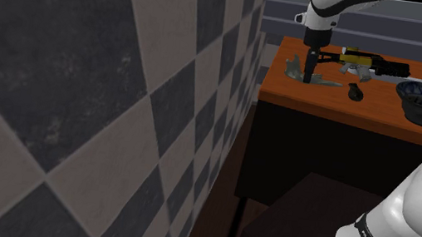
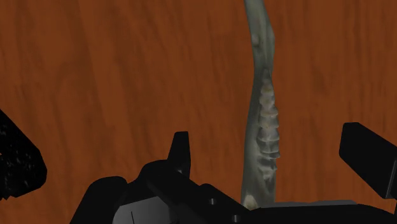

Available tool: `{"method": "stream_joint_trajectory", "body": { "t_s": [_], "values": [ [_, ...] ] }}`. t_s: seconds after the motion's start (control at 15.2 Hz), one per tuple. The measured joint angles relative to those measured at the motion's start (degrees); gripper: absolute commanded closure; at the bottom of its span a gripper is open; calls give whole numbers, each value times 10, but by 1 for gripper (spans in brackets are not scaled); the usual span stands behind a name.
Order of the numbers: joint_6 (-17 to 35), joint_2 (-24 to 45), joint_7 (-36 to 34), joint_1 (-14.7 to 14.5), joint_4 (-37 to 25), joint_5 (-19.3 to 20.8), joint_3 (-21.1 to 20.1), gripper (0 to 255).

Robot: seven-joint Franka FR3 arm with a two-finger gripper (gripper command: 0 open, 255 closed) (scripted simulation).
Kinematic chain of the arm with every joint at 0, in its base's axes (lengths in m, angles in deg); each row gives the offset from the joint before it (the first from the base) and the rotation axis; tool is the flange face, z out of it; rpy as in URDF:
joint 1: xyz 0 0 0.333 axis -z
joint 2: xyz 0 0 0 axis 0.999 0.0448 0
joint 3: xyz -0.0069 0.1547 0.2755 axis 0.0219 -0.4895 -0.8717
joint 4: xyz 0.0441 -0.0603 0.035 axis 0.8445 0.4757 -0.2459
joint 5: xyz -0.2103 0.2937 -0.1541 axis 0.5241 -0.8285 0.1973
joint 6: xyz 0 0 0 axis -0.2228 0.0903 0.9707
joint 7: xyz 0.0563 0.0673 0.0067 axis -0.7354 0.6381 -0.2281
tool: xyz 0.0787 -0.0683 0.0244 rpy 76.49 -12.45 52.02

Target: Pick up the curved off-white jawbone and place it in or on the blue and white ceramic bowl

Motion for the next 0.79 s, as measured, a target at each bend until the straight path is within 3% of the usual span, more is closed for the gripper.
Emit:
{"method": "stream_joint_trajectory", "body": {
  "t_s": [0.26, 0.33, 0.79],
  "values": [
    [1, 0, 0, 0, 1, 0, 0, 0],
    [1, 0, 0, 0, 1, 0, 0, 255],
    [1, 0, 0, 0, 1, 0, 0, 255]
  ]
}}
